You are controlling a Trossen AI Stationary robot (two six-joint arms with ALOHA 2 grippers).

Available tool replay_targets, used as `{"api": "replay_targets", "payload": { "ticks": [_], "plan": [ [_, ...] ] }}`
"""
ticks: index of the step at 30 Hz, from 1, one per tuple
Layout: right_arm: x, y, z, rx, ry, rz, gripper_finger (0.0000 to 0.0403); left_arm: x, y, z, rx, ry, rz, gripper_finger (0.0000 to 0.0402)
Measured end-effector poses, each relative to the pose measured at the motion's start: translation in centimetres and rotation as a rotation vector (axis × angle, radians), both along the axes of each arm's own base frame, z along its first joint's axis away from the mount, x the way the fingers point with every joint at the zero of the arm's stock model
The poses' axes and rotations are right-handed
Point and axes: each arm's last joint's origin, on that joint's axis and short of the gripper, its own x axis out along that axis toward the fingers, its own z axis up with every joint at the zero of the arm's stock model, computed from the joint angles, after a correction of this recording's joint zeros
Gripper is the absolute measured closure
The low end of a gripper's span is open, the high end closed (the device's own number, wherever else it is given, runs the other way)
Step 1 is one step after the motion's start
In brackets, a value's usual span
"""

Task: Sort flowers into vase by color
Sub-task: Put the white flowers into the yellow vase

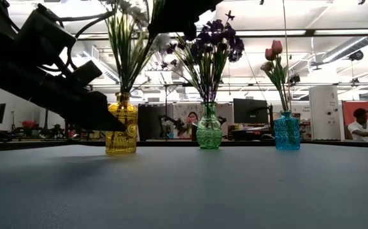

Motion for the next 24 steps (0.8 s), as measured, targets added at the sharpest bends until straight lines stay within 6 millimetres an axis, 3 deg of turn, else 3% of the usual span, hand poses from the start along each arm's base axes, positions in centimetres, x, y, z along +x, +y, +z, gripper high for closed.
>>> {"api": "replay_targets", "payload": {
  "ticks": [24],
  "plan": [
    [0.6, -1.4, -0.6, 0.076, -0.023, 0.014, 0.0383, 0.1, -0.1, 0.0, -0.005, 0.007, -0.030, 0.0055]
  ]
}}
